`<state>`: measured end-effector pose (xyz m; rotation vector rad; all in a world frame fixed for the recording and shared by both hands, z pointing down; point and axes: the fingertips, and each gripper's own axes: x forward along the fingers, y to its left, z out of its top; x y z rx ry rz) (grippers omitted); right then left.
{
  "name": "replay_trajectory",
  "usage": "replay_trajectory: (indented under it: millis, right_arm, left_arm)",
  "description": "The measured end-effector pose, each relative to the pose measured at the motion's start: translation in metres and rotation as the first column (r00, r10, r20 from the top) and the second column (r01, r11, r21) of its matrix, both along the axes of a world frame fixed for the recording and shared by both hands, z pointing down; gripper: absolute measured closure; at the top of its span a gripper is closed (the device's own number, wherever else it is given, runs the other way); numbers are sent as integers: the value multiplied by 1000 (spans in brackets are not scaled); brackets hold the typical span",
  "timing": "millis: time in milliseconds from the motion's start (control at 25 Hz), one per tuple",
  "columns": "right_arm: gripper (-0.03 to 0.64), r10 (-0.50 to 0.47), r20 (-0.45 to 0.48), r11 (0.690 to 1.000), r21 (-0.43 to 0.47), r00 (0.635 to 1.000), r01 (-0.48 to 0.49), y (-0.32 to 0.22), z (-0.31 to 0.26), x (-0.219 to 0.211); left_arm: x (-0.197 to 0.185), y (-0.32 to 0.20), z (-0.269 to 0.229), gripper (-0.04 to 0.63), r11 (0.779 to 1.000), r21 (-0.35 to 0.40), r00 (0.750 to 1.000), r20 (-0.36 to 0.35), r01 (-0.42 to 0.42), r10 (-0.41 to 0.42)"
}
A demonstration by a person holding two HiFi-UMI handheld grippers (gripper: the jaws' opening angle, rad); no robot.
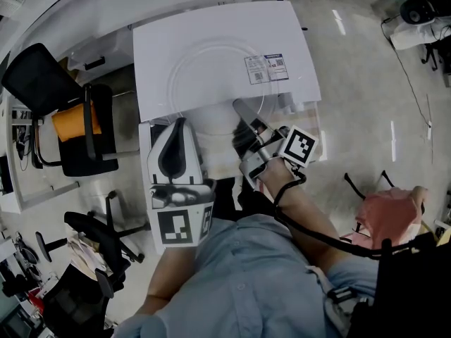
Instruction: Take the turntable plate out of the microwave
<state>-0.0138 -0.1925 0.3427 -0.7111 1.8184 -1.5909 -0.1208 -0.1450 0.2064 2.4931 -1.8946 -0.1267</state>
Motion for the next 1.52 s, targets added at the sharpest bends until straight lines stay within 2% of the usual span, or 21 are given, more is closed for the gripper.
replay_trajectory:
  millis: [240,400,640,800,920,1120,1360,1520]
  right_arm:
    - [578,13,-37,1000,1,999,-13,-1,1,0]
    - [572,2,-83,999,33,997,0,0,-2,-1]
    - [535,-32,-133,994,98,991,45,1,-8,-3]
    - [531,-59,-182,988,128,982,83,1,-12,-4]
    - [531,-72,-217,984,144,973,105,1,-15,-5]
    - [526,-95,-242,978,160,966,137,2,-16,-8]
    - [517,-105,-271,974,165,957,154,4,-18,-11]
    - [500,-113,-322,967,182,940,179,5,-21,-12]
  left_arm:
    - [-2,-1,3,588,1000,-3,1000,5,6,-6]
    - [-4,8,8,588,1000,-24,1000,16,19,-19]
    - [-2,38,32,588,996,-88,999,4,34,-33]
    - [8,60,54,588,987,-159,1000,4,24,-23]
    - [17,71,79,588,971,-239,1000,-1,8,-9]
    - [35,66,125,588,926,-376,999,-34,-41,31]
    - [44,52,139,588,892,-448,998,-28,-56,49]
    - [45,45,138,588,888,-456,999,-31,-52,42]
